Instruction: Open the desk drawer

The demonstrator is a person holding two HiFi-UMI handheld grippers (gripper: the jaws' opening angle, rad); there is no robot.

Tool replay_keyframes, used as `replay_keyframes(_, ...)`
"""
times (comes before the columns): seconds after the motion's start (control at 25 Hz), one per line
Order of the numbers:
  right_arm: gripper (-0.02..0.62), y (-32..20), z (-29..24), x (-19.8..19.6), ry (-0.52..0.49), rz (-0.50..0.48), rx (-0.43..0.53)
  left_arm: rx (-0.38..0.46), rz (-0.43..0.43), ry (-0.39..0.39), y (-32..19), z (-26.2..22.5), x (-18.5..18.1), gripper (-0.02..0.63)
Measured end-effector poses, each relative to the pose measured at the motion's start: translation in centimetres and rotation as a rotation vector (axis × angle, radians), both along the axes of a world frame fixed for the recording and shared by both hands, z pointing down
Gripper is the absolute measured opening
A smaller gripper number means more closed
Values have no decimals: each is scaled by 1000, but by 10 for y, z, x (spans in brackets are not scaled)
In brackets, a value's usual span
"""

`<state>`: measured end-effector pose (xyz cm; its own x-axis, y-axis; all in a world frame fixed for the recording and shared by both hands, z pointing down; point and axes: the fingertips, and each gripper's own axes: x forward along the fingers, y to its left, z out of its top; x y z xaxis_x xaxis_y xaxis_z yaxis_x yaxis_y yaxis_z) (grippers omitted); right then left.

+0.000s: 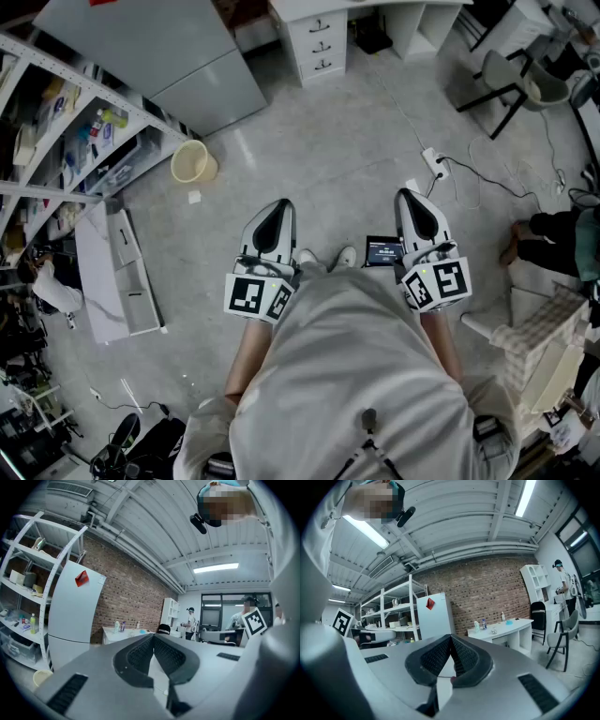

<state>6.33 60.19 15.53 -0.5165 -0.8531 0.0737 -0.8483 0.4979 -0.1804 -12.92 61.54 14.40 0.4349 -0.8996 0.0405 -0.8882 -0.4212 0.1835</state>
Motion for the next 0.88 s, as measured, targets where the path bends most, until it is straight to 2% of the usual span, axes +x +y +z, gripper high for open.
replay_keyframes(0.2, 26, 4, -1, 4, -8, 21, -1, 4, 17, -25, 6, 4, 4, 8)
replay_keyframes(0.44, 26, 12, 5, 1, -5, 4, -4, 2, -23, -3, 9, 6, -7, 8)
replay_keyframes(0.68, 26, 13, 3, 7, -1, 1, 7, 8, -7, -21, 12, 8, 4, 8)
replay_keyframes(0.88, 28, 15, 3, 20, -37, 6, -2, 8, 0, -25, 11, 7, 17, 8)
